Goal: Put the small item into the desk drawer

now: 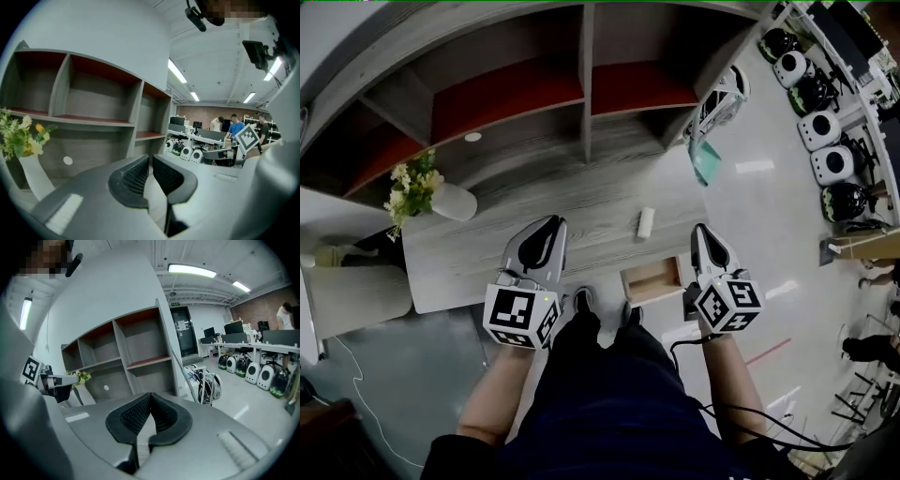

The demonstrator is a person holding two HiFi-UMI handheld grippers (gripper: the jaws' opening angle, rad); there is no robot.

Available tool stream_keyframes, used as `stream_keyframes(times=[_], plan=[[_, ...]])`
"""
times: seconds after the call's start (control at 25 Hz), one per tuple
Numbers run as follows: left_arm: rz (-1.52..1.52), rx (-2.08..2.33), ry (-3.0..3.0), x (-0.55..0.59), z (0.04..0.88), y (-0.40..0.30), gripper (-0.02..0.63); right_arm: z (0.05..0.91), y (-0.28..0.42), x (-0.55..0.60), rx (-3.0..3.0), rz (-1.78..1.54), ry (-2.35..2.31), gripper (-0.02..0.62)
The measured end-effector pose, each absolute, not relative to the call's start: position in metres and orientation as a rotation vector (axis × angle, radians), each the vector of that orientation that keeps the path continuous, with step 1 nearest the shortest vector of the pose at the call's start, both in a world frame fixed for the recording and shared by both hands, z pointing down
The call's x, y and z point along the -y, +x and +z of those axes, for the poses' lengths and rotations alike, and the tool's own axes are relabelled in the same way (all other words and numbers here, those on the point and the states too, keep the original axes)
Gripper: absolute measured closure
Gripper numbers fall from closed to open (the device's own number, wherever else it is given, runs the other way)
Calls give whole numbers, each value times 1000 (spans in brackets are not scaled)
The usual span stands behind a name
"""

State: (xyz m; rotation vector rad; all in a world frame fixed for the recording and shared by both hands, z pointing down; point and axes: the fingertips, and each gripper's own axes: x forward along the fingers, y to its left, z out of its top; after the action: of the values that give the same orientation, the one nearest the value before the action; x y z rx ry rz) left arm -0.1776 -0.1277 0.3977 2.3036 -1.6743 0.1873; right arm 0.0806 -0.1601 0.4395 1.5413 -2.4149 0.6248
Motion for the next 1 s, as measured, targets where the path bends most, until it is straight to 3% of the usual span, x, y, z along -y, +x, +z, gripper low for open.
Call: stream_keyframes(times=[0.32, 1.0], plan=[[249, 1498, 2368, 146, 433, -165, 577, 517, 78, 174, 2227, 830, 1562, 586], [339, 1448, 2287, 127, 472, -174, 577, 653, 52, 196, 1962, 1120, 1299, 439]])
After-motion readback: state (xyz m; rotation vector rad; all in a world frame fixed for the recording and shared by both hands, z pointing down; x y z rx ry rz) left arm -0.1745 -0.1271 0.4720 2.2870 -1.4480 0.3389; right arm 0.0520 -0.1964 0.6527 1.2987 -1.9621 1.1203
